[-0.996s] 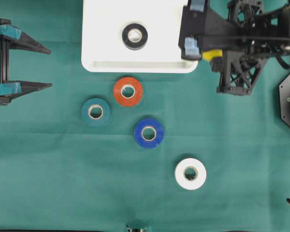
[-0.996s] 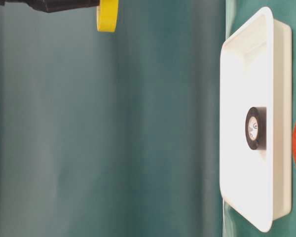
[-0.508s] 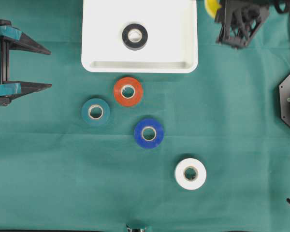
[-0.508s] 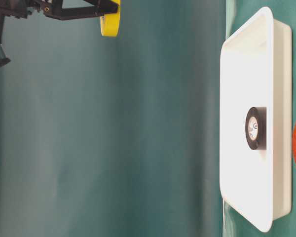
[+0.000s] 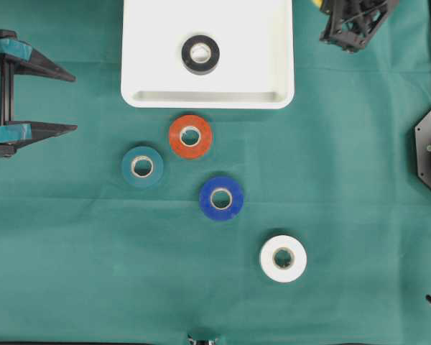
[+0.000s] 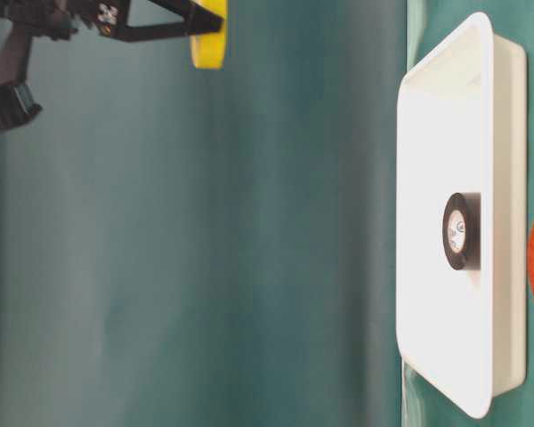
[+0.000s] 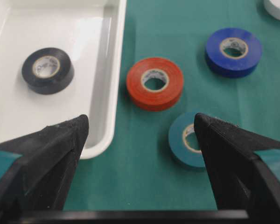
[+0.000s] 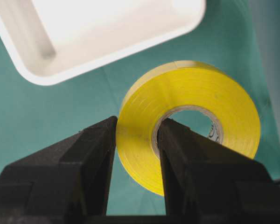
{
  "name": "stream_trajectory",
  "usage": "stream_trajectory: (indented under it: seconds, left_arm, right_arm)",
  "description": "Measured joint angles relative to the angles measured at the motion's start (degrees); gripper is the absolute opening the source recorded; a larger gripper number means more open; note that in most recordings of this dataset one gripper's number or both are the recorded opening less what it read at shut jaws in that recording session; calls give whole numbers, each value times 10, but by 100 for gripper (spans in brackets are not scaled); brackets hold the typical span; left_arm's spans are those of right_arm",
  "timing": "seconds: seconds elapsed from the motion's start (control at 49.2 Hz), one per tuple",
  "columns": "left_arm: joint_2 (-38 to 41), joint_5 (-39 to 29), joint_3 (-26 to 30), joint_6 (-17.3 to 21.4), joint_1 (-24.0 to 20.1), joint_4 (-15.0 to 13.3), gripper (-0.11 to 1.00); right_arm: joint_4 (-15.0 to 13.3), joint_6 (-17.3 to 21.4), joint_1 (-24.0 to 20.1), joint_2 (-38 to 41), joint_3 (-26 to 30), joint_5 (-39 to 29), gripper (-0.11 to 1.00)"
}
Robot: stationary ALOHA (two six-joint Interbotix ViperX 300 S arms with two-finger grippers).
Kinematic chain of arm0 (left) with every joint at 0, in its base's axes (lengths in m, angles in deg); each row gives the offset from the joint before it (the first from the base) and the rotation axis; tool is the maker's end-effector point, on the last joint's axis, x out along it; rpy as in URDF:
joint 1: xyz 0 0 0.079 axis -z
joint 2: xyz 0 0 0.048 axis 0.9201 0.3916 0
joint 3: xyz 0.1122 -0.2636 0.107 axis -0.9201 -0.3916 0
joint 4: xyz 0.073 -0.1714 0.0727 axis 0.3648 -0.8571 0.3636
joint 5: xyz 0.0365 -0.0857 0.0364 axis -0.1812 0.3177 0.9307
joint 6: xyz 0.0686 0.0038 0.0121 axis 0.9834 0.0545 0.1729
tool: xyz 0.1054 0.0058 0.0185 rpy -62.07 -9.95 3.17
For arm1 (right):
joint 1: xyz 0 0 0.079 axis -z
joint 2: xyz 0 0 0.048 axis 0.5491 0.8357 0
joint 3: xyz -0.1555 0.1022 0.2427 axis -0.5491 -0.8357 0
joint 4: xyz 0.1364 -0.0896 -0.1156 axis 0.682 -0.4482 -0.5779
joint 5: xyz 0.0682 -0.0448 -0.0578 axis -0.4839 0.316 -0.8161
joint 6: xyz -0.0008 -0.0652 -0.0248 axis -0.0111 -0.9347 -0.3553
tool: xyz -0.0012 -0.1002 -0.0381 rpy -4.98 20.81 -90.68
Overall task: Pick up the tape from a random location and place it into the white case.
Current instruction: 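Carry the yellow roll up and left over the white tray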
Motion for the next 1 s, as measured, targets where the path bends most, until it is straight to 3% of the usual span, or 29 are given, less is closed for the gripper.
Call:
stream_trajectory:
  seconds: [0.244, 0.793, 0.996]
  left_arm:
    - [0, 0, 0, 0, 0, 0, 93]
    - [0, 0, 0, 0, 0, 0, 93]
    - [0, 0, 0, 0, 0, 1, 93]
  right_arm:
    - [1, -12, 1, 43, 21, 24, 29]
    - [1, -61, 1, 164, 157, 43, 29]
    - [4, -61, 1, 170, 162, 42, 29]
